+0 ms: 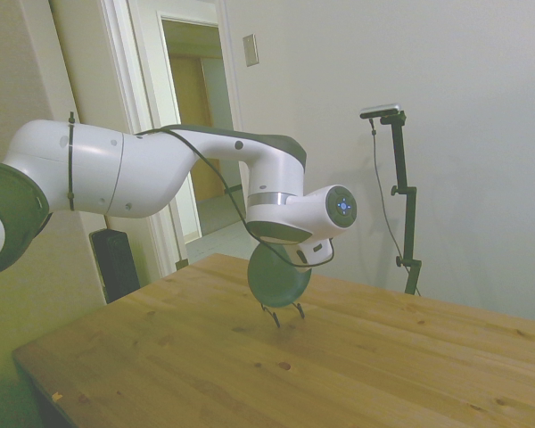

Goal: Load the plate

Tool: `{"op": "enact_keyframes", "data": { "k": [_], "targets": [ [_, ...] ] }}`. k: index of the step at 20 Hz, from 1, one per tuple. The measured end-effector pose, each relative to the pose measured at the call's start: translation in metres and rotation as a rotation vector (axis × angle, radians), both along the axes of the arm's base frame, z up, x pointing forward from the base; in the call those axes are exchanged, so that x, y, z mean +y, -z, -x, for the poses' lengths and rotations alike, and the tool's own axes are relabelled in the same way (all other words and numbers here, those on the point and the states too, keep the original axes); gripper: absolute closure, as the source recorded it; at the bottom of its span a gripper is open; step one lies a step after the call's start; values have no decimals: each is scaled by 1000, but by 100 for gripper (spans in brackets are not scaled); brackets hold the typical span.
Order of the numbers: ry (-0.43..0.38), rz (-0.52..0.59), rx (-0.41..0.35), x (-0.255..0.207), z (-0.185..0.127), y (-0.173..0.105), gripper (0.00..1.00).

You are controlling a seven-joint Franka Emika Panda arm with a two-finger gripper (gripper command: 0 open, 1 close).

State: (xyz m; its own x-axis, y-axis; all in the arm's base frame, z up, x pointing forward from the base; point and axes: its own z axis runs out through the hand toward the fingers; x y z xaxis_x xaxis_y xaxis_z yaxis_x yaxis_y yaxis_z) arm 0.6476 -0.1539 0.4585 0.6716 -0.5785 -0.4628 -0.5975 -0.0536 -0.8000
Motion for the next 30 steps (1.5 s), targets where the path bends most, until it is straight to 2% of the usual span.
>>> {"op": "enact_keyframes", "data": {
  "k": [9,21,30],
  "targets": [
    [7,6,2,14,-4,15,100],
    [12,7,4,13,-7,15,100],
    [53,52,72,31,-16,5,100]
  ]
}}
